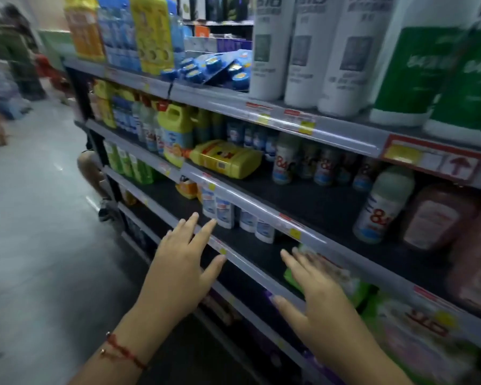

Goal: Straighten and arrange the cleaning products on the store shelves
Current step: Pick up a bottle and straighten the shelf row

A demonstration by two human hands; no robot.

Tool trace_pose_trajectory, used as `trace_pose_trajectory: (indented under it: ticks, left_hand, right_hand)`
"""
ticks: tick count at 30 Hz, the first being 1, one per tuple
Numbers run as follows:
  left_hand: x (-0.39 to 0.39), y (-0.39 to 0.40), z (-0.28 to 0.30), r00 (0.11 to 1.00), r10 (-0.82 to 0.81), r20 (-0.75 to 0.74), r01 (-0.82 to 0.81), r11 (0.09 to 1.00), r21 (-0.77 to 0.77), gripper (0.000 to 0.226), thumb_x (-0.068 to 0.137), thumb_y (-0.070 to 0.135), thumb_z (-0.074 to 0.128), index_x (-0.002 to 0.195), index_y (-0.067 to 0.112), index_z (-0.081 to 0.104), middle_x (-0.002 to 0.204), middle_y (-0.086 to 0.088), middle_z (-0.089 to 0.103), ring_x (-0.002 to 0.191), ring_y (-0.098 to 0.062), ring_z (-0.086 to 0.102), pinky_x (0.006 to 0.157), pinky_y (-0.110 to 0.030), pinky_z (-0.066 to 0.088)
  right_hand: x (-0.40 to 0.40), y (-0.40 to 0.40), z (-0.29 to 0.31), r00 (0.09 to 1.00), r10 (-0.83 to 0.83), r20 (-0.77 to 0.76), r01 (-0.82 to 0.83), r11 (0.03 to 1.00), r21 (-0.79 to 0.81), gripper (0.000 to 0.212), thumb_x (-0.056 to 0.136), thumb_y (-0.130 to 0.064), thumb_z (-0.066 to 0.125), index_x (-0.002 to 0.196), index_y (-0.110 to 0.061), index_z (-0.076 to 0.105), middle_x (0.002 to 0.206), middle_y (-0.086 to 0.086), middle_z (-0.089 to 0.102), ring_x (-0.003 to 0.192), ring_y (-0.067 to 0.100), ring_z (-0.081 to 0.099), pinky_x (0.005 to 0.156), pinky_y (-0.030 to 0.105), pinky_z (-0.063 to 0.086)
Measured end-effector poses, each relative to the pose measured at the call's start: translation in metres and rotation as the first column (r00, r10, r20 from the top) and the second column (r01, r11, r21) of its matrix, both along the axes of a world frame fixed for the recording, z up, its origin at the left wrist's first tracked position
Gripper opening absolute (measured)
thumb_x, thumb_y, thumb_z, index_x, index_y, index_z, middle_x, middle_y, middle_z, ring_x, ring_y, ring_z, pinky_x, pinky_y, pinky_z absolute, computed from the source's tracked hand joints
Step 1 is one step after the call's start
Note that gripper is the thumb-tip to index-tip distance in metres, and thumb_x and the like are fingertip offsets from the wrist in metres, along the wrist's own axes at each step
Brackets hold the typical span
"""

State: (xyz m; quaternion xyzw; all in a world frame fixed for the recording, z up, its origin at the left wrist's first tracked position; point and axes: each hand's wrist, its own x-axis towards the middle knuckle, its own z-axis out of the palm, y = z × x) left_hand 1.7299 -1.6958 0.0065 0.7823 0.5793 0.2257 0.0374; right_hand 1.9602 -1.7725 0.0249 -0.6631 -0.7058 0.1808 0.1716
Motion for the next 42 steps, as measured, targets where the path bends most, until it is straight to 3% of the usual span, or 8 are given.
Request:
trace_pose_trajectory:
  ticks: [6,11,21,26,30,37,39,42]
  left_hand:
    - [-0.073,0.008,-0.025,0.978,0.207,-0.026,-0.208,0.976,-0.066,0.07,0.094,0.053,0.062,0.155,0.026,0.041,0.162,-0.012,0.037,0.148,-0.035,0.036,0.119,-0.05,0.031]
    - [-0.123,0.039,-0.045,0.946,0.301,-0.119,-0.314,0.941,-0.123,0.073,0.089,0.062,0.04,0.15,0.022,0.049,0.157,-0.018,0.043,0.142,-0.041,0.044,0.114,-0.057,0.039]
    - [-0.241,0.194,-0.04,0.873,0.404,-0.273,-0.459,0.869,-0.185,0.067,0.092,0.056,0.057,0.15,0.024,0.049,0.156,-0.017,0.045,0.135,-0.039,0.051,0.109,-0.053,0.044]
    - [-0.299,0.255,-0.029,0.849,0.504,-0.157,-0.527,0.829,-0.189,0.07,0.096,0.057,0.054,0.158,0.031,0.034,0.165,-0.007,0.03,0.149,-0.029,0.034,0.12,-0.045,0.029]
    - [-0.349,0.308,-0.027,0.847,0.531,-0.018,-0.526,0.832,-0.179,0.07,0.096,0.058,0.051,0.158,0.036,0.03,0.167,-0.001,0.025,0.152,-0.023,0.027,0.124,-0.042,0.024]
    - [-0.468,0.422,-0.032,0.923,0.383,-0.025,-0.381,0.908,-0.174,0.069,0.1,0.059,0.043,0.16,0.037,0.019,0.171,0.0,0.011,0.155,-0.02,0.015,0.125,-0.036,0.013]
    - [-0.505,0.452,-0.028,0.946,0.32,-0.052,-0.323,0.925,-0.198,0.066,0.101,0.058,0.043,0.16,0.036,0.023,0.17,-0.002,0.015,0.155,-0.023,0.02,0.124,-0.038,0.019]
    - [-0.559,0.505,-0.021,0.954,0.289,-0.079,-0.297,0.945,-0.136,0.065,0.093,0.058,0.048,0.152,0.029,0.046,0.159,-0.011,0.042,0.141,-0.033,0.047,0.113,-0.047,0.04]
  right_hand:
    - [-0.071,0.074,-0.014,0.977,0.211,0.019,-0.211,0.977,-0.024,0.074,0.1,-0.051,0.051,0.159,-0.041,0.007,0.166,-0.021,0.002,0.154,0.006,-0.005,0.124,0.029,-0.001]
    - [-0.131,0.147,-0.042,0.948,0.319,-0.003,-0.319,0.946,-0.066,0.072,0.099,-0.049,0.053,0.159,-0.04,0.013,0.167,-0.015,0.008,0.154,0.008,-0.002,0.124,0.031,-0.001]
    - [-0.254,0.346,-0.067,0.906,0.423,0.001,-0.421,0.902,-0.1,0.07,0.099,-0.053,0.049,0.158,-0.041,0.011,0.169,-0.008,0.006,0.156,0.017,-0.002,0.124,0.036,-0.005]
    - [-0.321,0.418,-0.046,0.87,0.492,0.038,-0.486,0.868,-0.1,0.071,0.099,-0.05,0.052,0.159,-0.039,0.014,0.169,-0.008,0.007,0.155,0.015,0.0,0.123,0.034,-0.004]
    - [-0.378,0.471,-0.037,0.853,0.518,0.064,-0.513,0.854,-0.083,0.073,0.099,-0.05,0.054,0.158,-0.04,0.014,0.168,-0.011,0.006,0.154,0.01,-0.004,0.126,0.036,-0.003]
    - [-0.496,0.568,-0.03,0.912,0.399,0.094,-0.396,0.917,-0.045,0.072,0.099,-0.051,0.052,0.159,-0.04,0.013,0.168,-0.011,0.004,0.155,0.012,-0.005,0.126,0.036,-0.005]
    - [-0.53,0.59,-0.023,0.936,0.346,0.069,-0.342,0.938,-0.06,0.072,0.099,-0.051,0.052,0.158,-0.043,0.012,0.168,-0.014,0.002,0.154,0.009,-0.006,0.125,0.034,-0.006]
    - [-0.577,0.625,-0.015,0.965,0.263,0.028,-0.261,0.964,-0.052,0.071,0.098,-0.052,0.053,0.157,-0.046,0.013,0.166,-0.019,0.003,0.153,0.004,-0.006,0.124,0.031,-0.006]
